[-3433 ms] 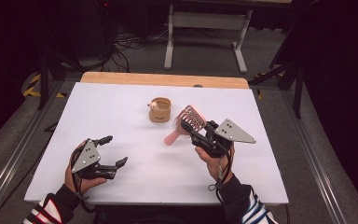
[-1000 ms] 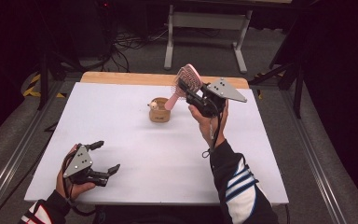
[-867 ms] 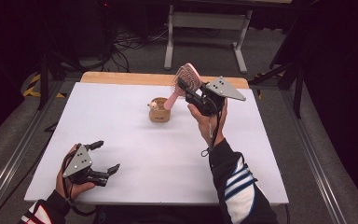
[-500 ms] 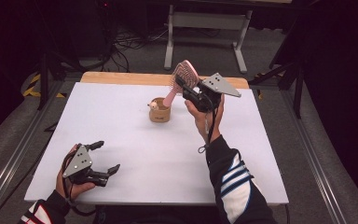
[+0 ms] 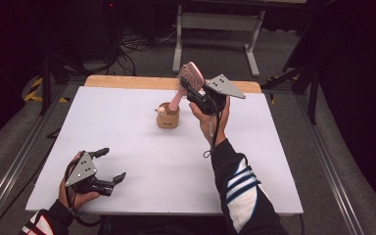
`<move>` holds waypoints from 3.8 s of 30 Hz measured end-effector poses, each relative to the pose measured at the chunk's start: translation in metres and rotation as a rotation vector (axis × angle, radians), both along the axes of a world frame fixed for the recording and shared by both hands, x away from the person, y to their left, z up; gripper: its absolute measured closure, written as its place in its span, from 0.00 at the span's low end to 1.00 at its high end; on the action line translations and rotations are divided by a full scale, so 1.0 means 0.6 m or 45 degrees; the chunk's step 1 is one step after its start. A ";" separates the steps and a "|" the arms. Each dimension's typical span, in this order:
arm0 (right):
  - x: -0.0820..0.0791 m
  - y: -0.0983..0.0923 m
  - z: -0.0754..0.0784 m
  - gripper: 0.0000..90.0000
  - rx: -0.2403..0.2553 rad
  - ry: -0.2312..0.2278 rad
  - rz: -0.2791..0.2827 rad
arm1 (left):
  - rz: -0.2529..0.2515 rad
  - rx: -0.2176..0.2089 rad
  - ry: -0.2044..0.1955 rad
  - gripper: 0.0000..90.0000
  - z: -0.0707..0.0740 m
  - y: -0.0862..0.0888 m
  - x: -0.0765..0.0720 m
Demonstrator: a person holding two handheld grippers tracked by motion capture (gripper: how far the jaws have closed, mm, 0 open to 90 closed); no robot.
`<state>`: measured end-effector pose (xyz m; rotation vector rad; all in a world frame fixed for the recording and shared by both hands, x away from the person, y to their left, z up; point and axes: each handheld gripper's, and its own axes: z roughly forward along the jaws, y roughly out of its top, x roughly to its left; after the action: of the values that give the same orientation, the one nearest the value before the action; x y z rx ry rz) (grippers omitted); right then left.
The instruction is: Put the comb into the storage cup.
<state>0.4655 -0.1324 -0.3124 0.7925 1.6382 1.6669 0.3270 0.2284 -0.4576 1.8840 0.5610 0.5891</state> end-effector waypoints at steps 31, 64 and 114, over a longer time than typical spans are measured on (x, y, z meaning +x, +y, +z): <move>0.031 0.017 -0.068 0.70 0.078 0.142 -0.040 | -0.017 0.010 0.005 0.05 0.000 -0.002 0.000; 0.043 0.028 -0.123 0.70 0.126 0.264 -0.042 | -0.022 0.010 0.006 0.06 0.000 -0.003 0.000; 0.048 -0.014 -0.156 0.63 0.145 0.370 -0.115 | -0.023 0.034 0.007 0.06 -0.002 -0.007 0.001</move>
<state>0.4945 -0.1407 -0.4059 1.1947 1.6804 1.6517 0.3279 0.2240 -0.4591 1.9141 0.5418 0.5823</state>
